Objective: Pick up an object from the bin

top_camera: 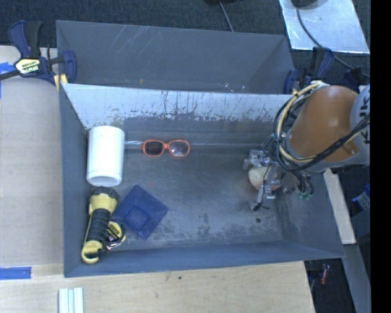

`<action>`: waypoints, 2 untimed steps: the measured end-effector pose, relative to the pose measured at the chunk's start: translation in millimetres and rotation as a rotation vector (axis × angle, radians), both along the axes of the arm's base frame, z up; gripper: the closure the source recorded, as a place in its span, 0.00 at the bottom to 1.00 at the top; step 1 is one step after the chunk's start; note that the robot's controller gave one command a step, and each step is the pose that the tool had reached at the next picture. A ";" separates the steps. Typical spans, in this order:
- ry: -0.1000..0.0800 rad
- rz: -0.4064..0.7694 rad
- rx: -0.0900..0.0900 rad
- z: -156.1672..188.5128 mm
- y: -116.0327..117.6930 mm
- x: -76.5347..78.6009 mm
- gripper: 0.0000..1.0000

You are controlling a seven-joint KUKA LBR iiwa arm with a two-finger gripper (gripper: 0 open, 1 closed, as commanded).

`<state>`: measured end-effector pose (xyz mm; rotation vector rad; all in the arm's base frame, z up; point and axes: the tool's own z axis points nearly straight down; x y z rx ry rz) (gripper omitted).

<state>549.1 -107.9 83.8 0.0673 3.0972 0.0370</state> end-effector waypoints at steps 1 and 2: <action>-0.009 0.065 -0.004 -10.4 -16.4 16.1 0.00; 0.000 -0.252 0.010 6.2 -41.4 26.7 1.00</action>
Offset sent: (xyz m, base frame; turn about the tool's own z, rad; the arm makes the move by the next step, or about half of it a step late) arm 0.0259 -0.0408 0.0058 0.2529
